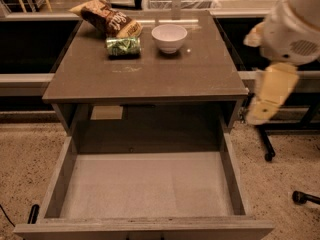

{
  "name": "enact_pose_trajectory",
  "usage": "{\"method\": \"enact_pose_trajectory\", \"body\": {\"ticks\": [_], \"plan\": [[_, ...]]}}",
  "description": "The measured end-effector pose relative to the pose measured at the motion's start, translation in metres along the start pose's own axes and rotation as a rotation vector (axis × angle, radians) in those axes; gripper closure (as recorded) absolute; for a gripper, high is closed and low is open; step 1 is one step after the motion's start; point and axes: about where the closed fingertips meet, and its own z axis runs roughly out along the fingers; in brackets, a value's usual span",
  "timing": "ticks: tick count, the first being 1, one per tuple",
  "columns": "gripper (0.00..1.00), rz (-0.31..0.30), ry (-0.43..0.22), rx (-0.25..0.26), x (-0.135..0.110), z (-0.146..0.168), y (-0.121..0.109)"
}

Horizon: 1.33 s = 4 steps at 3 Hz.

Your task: Place green can into top drawer

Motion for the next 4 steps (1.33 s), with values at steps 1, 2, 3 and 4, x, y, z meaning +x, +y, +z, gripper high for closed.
{"method": "enact_pose_trajectory", "body": {"ticks": [1,2,3,4], "plan": [[0.0,-0.157,-0.032,-0.046,-0.094,0.052,-0.013],[0.0,-0.243,-0.049,-0.069,-0.138,0.067,-0.01],[0.0,-0.243,-0.048,-0.069,-0.138,0.068,-0.01],[0.0,-0.248,0.038,-0.066,-0.139,0.086,-0.04]]}}
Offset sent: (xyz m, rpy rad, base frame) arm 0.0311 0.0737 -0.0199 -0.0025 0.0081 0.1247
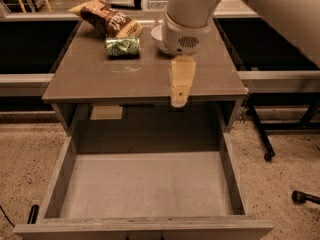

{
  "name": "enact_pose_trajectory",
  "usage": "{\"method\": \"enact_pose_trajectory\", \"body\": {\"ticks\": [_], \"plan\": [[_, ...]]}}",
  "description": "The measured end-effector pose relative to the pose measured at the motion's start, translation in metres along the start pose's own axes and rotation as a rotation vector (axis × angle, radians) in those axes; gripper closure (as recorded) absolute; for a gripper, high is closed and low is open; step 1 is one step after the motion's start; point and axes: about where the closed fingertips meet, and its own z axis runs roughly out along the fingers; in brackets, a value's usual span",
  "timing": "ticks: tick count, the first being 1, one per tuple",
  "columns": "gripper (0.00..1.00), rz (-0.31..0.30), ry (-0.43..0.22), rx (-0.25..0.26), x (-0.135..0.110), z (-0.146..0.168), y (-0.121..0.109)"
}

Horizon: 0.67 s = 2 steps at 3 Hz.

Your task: Place green can into top drawer

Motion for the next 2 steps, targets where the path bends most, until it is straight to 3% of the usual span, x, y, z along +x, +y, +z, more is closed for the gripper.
{"method": "enact_pose_trajectory", "body": {"ticks": [1,2], "plan": [[0.0,0.005,0.112,0.055,0.032,0.027,-0.079],[0.0,-0.034,0.148,0.172,0.056,0.06,-0.156]]}}
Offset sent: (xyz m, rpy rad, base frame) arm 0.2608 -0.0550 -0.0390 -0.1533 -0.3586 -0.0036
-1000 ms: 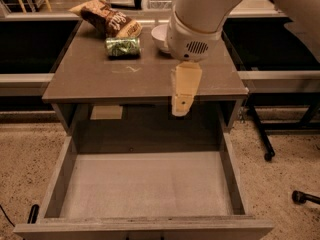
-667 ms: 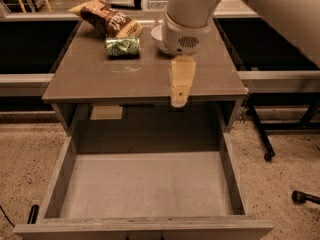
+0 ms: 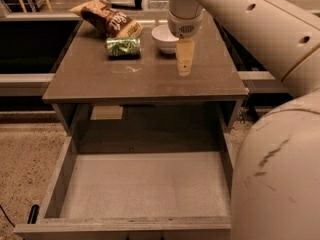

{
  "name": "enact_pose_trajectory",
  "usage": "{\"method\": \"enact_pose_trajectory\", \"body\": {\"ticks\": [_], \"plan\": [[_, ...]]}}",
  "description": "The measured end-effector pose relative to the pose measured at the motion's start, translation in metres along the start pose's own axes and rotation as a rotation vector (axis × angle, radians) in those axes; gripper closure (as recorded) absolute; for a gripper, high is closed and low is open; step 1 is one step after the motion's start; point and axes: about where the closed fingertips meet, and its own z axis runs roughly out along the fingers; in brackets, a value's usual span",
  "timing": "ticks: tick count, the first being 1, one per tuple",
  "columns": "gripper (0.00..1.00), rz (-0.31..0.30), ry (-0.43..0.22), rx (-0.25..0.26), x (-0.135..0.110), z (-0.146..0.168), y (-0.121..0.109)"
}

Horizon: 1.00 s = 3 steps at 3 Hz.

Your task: Place green can into top drawer

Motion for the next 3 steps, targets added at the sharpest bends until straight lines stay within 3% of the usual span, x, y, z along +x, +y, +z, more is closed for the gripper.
{"method": "enact_pose_trajectory", "body": {"ticks": [1,3], "plan": [[0.0,0.0,0.002,-0.006,0.0,-0.001,0.002],[0.0,-0.179,-0.182,0.193,-0.084,-0.004,-0.034]]}}
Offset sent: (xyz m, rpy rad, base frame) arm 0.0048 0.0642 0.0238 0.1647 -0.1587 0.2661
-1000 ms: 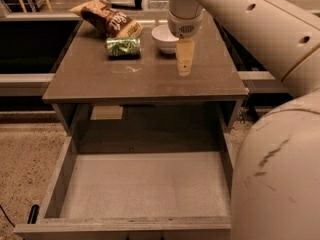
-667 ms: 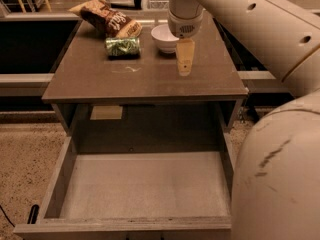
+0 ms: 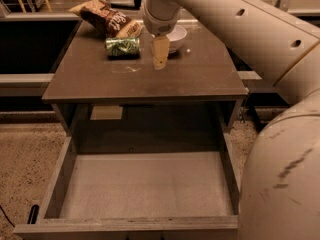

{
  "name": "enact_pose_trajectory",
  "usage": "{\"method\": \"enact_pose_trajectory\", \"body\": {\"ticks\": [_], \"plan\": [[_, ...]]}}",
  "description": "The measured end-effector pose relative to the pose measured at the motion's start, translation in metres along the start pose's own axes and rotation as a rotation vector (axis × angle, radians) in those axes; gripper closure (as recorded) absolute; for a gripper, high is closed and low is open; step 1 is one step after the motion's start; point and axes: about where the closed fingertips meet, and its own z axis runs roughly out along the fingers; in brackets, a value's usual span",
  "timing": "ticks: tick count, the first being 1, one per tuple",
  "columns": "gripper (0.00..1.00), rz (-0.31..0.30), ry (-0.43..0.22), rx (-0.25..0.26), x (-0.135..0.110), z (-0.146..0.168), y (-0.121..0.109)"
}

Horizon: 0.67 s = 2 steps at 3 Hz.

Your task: Place green can into top drawer

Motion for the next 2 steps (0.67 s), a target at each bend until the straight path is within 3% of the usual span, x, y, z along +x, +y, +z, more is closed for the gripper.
{"method": "enact_pose_trajectory", "body": {"ticks": [1,2], "plan": [[0.0,-0.009,-0.076,0.033,-0.029,0.032,-0.022],[0.19,0.009,-0.173,-0.006,-0.049,0.071,-0.031]]}}
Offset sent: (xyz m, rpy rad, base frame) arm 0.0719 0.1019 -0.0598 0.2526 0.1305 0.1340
